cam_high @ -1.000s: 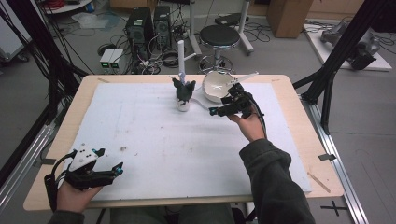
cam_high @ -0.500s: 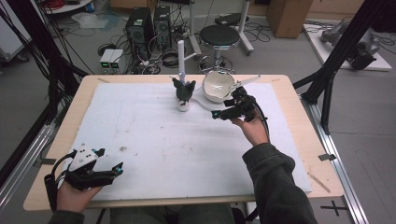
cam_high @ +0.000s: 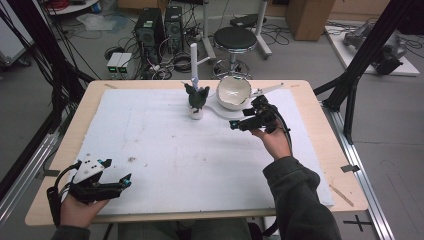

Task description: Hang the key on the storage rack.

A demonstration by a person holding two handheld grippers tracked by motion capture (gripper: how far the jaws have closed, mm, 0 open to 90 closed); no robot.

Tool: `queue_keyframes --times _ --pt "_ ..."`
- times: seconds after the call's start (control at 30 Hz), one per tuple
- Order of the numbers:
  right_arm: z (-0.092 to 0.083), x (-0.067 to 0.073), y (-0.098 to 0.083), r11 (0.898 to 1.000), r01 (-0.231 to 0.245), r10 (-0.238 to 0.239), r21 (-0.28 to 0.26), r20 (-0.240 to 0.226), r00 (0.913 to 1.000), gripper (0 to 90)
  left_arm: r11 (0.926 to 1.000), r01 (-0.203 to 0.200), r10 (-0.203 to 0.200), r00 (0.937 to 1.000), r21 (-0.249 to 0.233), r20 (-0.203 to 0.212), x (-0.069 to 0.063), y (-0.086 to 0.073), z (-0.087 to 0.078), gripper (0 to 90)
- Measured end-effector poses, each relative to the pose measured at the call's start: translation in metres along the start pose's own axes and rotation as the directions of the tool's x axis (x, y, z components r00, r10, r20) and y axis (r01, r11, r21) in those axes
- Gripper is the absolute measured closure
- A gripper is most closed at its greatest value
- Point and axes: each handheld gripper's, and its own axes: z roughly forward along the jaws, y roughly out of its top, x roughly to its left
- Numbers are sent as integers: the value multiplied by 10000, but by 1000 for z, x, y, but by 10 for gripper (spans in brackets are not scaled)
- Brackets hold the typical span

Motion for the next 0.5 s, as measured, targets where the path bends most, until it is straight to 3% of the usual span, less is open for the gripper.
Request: queue_keyframes --times 0.5 --pt "-10 -7 -21 9992 -384 384 -84 66 9992 179 10000 7 -7 10000 21 -18 0 0 0 197"
